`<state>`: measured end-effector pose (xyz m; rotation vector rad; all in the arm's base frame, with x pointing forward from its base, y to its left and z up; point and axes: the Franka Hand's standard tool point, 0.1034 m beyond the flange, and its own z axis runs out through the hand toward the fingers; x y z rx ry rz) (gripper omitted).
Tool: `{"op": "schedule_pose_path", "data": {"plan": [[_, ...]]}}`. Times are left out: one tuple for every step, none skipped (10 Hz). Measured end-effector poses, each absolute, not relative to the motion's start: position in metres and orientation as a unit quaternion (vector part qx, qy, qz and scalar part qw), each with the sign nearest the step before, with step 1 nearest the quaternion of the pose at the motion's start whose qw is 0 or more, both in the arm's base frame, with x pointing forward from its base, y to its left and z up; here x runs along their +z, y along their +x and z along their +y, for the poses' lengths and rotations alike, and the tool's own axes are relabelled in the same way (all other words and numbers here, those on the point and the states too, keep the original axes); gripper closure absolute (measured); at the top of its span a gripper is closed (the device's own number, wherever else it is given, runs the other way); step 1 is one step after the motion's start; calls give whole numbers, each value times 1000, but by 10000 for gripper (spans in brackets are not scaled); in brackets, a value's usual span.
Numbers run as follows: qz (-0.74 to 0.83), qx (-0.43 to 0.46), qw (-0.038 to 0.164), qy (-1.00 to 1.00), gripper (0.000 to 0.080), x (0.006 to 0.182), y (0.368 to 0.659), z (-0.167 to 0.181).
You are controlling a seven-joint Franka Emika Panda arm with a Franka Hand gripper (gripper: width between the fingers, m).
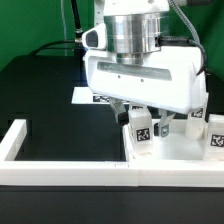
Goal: Assemble square table
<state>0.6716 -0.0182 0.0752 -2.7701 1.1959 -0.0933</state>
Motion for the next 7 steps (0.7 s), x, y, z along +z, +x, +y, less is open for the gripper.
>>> {"op": "schedule_pose_path", "data": {"plan": [[357,-34,57,-932,150,76,672,-18],[259,-44,41,-964,150,78,674,-18],[258,-43,41,-964,150,77,674,-19],[277,-42,44,-959,150,77,674,-18],[275,-42,44,-960,285,77,674,-18],[295,-41,46,-953,285,77,674,-18],[329,-39,48,-942,437,77,674,-17]]}}
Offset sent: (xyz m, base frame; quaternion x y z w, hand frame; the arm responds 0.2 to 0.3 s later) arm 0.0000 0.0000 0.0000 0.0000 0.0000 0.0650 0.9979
